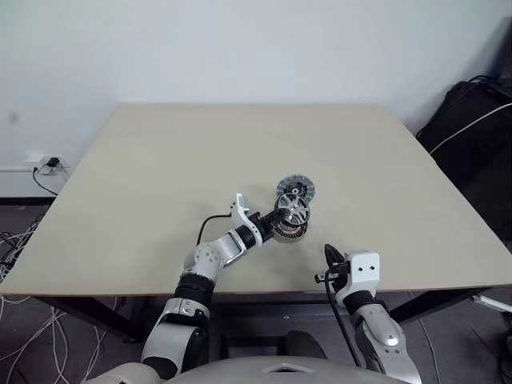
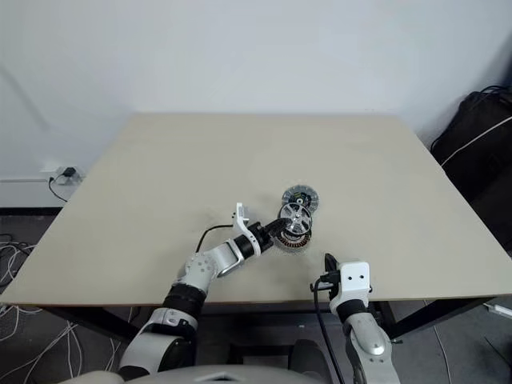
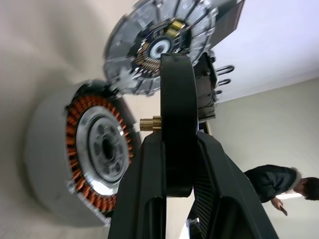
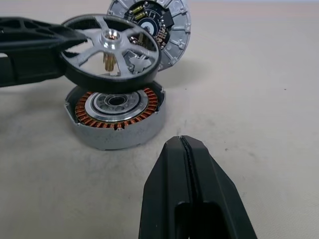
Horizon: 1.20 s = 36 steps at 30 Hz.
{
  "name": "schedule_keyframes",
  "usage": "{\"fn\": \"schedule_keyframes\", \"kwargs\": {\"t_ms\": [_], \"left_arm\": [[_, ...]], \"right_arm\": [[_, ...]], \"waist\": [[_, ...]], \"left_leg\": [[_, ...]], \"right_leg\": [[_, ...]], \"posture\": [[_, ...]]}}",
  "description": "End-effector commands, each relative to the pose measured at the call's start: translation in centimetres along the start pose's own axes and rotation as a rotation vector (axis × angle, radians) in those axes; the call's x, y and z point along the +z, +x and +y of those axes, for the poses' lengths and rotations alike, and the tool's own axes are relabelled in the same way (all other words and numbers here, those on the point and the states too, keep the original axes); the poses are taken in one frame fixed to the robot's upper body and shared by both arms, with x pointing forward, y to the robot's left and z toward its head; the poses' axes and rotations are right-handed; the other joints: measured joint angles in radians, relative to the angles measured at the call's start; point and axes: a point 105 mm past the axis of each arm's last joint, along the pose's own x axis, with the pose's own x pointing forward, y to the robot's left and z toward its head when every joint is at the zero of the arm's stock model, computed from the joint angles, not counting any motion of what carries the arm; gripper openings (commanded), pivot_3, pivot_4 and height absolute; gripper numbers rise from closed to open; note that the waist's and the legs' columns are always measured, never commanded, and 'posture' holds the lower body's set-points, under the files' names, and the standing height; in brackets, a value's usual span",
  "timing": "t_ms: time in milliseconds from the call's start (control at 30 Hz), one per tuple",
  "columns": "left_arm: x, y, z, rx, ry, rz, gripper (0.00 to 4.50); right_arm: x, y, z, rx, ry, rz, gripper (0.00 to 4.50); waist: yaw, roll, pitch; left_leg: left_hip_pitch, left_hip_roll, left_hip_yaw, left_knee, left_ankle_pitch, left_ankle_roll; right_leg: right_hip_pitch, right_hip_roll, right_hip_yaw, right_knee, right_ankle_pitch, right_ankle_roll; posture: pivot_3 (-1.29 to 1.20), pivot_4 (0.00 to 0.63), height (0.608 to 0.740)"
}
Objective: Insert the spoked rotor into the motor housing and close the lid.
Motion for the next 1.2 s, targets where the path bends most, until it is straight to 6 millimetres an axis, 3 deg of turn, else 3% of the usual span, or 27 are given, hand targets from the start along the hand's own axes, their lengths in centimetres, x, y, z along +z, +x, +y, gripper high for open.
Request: {"fn": "schedule_keyframes", "kwargs": {"t_ms": [33,500,833,1200], "left_arm": [[-3.9,1.4,-1.3,-0.045,-0.126,0.041,0.41],[-5.0,1.4,-1.0,-0.041,-0.144,0.085,0.41],[-4.1,1.3,-1.5,-0.066,-0.108,0.05,3.72],[-1.0,-0.1,-1.6,-0.034,-0.02,-0.079,3.72]], "right_arm": [[1.5,0.2,0.0,-0.002,-0.016,-0.053,0.0],[1.4,0.2,-0.1,-0.01,-0.028,-0.041,0.0],[1.2,0.3,0.0,-0.009,-0.029,-0.031,0.0],[1.1,1.0,0.5,0.015,-0.026,-0.029,0.0]], "waist": [[0.0,0.0,0.0],[0.0,0.0,0.0],[0.0,0.001,-0.002],[-0.001,0.002,-0.001]], "left_leg": [[0.0,0.0,0.0,0.0,0.0,0.0],[0.0,0.0,0.0,0.0,0.0,0.0],[0.001,0.0,0.0,0.001,0.0,0.0],[0.0,0.0,0.0,0.001,0.0,0.0]], "right_leg": [[0.0,0.0,0.0,0.0,0.0,0.0],[0.0,0.0,0.0,0.0,0.001,-0.002],[0.002,0.0,0.0,0.0,0.001,0.001],[0.0,0.0,0.001,0.0,0.004,-0.002]], "posture": [[0.0,0.0,0.74],[0.0,0.0,0.74],[0.0,0.0,0.74],[0.0,0.0,0.74]]}}
